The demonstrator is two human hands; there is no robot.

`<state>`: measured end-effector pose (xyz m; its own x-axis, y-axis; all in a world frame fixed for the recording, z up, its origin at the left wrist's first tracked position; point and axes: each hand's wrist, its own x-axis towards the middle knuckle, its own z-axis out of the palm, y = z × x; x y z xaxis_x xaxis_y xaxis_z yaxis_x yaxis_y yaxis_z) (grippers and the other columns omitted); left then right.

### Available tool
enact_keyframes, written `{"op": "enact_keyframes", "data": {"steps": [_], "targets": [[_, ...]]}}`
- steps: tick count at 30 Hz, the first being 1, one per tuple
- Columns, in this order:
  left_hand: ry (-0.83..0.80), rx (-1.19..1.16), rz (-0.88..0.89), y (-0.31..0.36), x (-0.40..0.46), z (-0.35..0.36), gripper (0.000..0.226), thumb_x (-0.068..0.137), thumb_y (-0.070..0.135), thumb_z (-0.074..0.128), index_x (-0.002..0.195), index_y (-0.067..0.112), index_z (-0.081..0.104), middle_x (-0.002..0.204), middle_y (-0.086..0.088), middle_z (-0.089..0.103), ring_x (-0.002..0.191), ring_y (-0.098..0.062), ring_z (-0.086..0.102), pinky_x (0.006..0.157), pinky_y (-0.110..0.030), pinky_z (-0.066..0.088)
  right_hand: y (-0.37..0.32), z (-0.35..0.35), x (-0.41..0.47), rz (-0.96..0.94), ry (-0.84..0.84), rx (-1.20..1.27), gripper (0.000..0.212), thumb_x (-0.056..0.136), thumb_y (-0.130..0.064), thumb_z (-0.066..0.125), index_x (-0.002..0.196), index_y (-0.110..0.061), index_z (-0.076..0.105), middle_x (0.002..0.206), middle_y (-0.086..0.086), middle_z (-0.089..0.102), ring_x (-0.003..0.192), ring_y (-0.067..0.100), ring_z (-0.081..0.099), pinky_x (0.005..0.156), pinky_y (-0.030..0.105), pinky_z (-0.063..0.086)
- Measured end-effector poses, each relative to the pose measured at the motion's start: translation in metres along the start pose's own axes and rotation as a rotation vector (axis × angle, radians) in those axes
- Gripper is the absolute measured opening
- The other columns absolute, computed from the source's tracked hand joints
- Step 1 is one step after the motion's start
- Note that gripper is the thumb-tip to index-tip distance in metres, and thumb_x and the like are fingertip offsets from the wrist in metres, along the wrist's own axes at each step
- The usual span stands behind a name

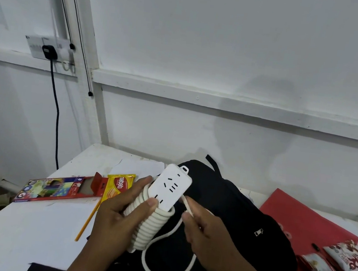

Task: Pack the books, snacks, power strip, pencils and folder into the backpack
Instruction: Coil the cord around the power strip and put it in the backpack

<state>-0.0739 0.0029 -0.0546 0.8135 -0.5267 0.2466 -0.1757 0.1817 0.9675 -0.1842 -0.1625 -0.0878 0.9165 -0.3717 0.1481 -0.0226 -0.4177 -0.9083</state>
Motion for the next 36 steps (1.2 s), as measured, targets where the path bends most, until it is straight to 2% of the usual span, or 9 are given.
{"op": "enact_keyframes", "data": {"steps": [4, 6, 12, 15, 19, 23, 27, 31, 36], "targets": [[0.010, 0.069, 0.033, -0.002, 0.006, -0.013, 0.039, 0.069, 0.020, 0.076, 0.108, 0.024, 0.073, 0.104, 0.016, 0.076, 0.100, 0.001, 0.069, 0.078, -0.007, 0.050, -0.007, 0.001, -0.002, -0.033, -0.081, -0.279, 0.034, 0.101, -0.038, 0.049, 0.133, -0.052, 0.047, 0.078, 0.004, 0.063, 0.068, 0.010, 0.059, 0.068, 0.027, 0.050], [0.025, 0.112, 0.033, -0.008, 0.008, -0.019, 0.035, 0.069, 0.023, 0.078, 0.103, 0.028, 0.075, 0.102, 0.015, 0.076, 0.098, -0.003, 0.070, 0.075, -0.009, 0.051, -0.013, 0.003, -0.003, -0.038, -0.092, -0.359, 0.028, 0.099, -0.038, 0.054, 0.127, -0.043, 0.055, 0.076, 0.003, 0.062, 0.066, 0.010, 0.056, 0.062, 0.020, 0.045], [0.045, 0.231, -0.011, -0.031, 0.009, -0.035, 0.033, 0.069, 0.043, 0.085, 0.099, 0.036, 0.073, 0.101, 0.012, 0.076, 0.097, -0.008, 0.071, 0.082, -0.030, 0.055, -0.027, 0.013, -0.008, -0.028, -0.092, -0.606, 0.036, 0.095, -0.046, 0.052, 0.078, -0.014, 0.054, 0.066, 0.005, 0.058, 0.064, 0.019, 0.054, 0.062, 0.011, 0.035], [0.041, 0.216, -0.034, -0.032, 0.008, -0.036, 0.035, 0.068, 0.043, 0.083, 0.100, 0.032, 0.072, 0.099, 0.014, 0.076, 0.095, -0.004, 0.071, 0.081, -0.028, 0.055, -0.033, 0.021, -0.009, -0.025, -0.077, -0.649, 0.044, 0.094, -0.046, 0.053, 0.069, -0.011, 0.044, 0.060, 0.004, 0.052, 0.058, 0.018, 0.050, 0.059, 0.021, 0.040], [-0.035, 0.211, -0.052, -0.032, 0.007, -0.043, 0.038, 0.069, 0.042, 0.077, 0.103, 0.028, 0.070, 0.099, 0.013, 0.076, 0.094, -0.004, 0.070, 0.074, -0.018, 0.053, -0.033, 0.028, -0.012, -0.061, -0.055, -0.681, 0.045, 0.094, -0.049, 0.046, 0.070, -0.011, 0.043, 0.057, 0.002, 0.048, 0.057, 0.019, 0.049, 0.085, 0.032, 0.052], [-0.081, 0.238, -0.042, -0.034, 0.007, -0.046, 0.037, 0.068, 0.046, 0.077, 0.100, 0.028, 0.069, 0.097, 0.012, 0.075, 0.091, -0.006, 0.070, 0.069, -0.017, 0.054, -0.040, 0.028, -0.020, -0.070, 0.007, -0.718, 0.040, 0.098, -0.046, 0.047, 0.076, -0.013, 0.054, 0.066, 0.001, 0.058, 0.066, 0.017, 0.055, 0.064, 0.008, 0.034], [-0.111, 0.237, -0.038, -0.036, 0.004, -0.041, 0.037, 0.069, 0.048, 0.075, 0.100, 0.030, 0.068, 0.095, 0.014, 0.074, 0.090, -0.006, 0.070, 0.068, -0.022, 0.055, -0.045, 0.026, -0.029, -0.113, 0.059, -0.816, 0.048, 0.091, -0.059, 0.035, 0.080, -0.019, 0.059, 0.068, -0.004, 0.062, 0.069, 0.014, 0.056, 0.061, 0.016, 0.035], [-0.193, 0.277, -0.034, -0.038, 0.000, -0.035, 0.036, 0.076, 0.051, 0.071, 0.107, 0.034, 0.064, 0.099, 0.018, 0.071, 0.092, -0.005, 0.069, 0.069, -0.026, 0.059, -0.047, 0.022, -0.035, -0.102, -0.011, -0.860, 0.036, 0.092, -0.049, 0.048, 0.064, -0.027, 0.043, 0.057, -0.009, 0.047, 0.061, 0.013, 0.048, 0.066, 0.015, 0.024], [-0.274, 0.319, -0.025, -0.039, -0.003, -0.034, 0.037, 0.079, 0.050, 0.067, 0.113, 0.035, 0.061, 0.105, 0.027, 0.066, 0.098, 0.002, 0.065, 0.072, -0.020, 0.057, -0.046, 0.017, -0.041, 0.070, -0.106, -0.656, 0.017, 0.094, -0.036, 0.050, 0.080, -0.027, 0.053, 0.077, -0.009, 0.065, 0.075, 0.007, 0.060, 0.073, 0.034, 0.052]]}}
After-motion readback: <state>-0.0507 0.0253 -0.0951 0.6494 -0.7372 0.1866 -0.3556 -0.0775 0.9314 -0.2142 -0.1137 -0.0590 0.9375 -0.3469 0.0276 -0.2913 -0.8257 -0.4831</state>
